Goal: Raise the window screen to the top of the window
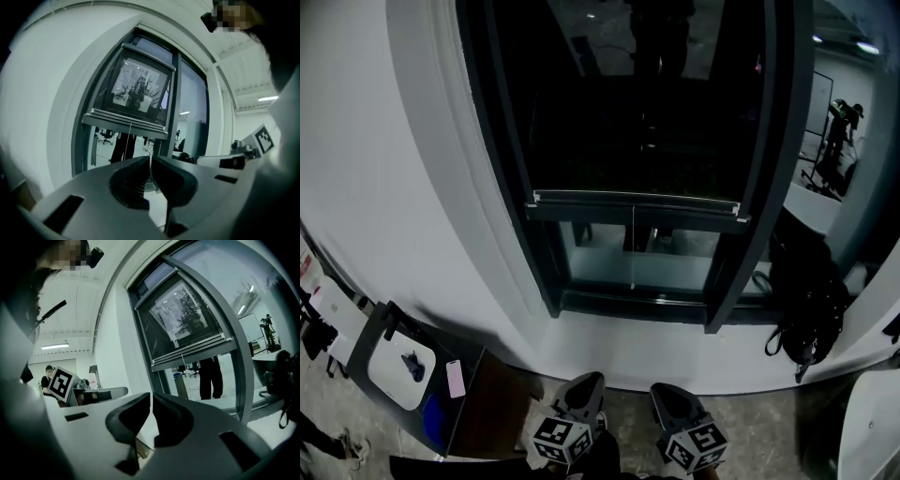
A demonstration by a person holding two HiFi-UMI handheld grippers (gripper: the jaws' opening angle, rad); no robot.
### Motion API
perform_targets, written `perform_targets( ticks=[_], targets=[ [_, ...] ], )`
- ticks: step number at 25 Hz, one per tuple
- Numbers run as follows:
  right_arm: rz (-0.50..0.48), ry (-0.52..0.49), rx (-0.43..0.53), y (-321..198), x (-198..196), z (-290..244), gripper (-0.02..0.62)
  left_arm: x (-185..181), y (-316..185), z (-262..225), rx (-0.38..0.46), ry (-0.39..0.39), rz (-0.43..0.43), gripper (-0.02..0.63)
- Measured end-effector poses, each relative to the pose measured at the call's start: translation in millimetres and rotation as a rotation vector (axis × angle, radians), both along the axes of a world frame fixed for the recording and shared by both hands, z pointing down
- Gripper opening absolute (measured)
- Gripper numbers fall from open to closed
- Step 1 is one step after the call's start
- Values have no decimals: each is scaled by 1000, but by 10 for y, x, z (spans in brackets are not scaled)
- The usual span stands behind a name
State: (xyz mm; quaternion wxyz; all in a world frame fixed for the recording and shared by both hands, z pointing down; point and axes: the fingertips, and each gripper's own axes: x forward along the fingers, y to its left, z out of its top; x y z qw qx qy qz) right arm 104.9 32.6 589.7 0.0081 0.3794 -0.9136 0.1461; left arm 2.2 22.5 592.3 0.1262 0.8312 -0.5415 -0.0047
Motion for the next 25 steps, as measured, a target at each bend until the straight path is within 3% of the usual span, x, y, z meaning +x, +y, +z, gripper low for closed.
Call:
perform_targets(
  ticks=[13, 20, 25],
  targets=[
    [122, 7, 25, -1798, -787, -239, 21, -880, -1948, -298, 57, -48, 140, 2],
    [192, 51, 29, -2398, -602, -319, 21, -1235, -2806, -531, 137, -123, 149, 2],
    [164, 121, 99, -2855, -442, -579, 21, -1360, -3359, -819, 205, -230, 133, 2]
  ],
)
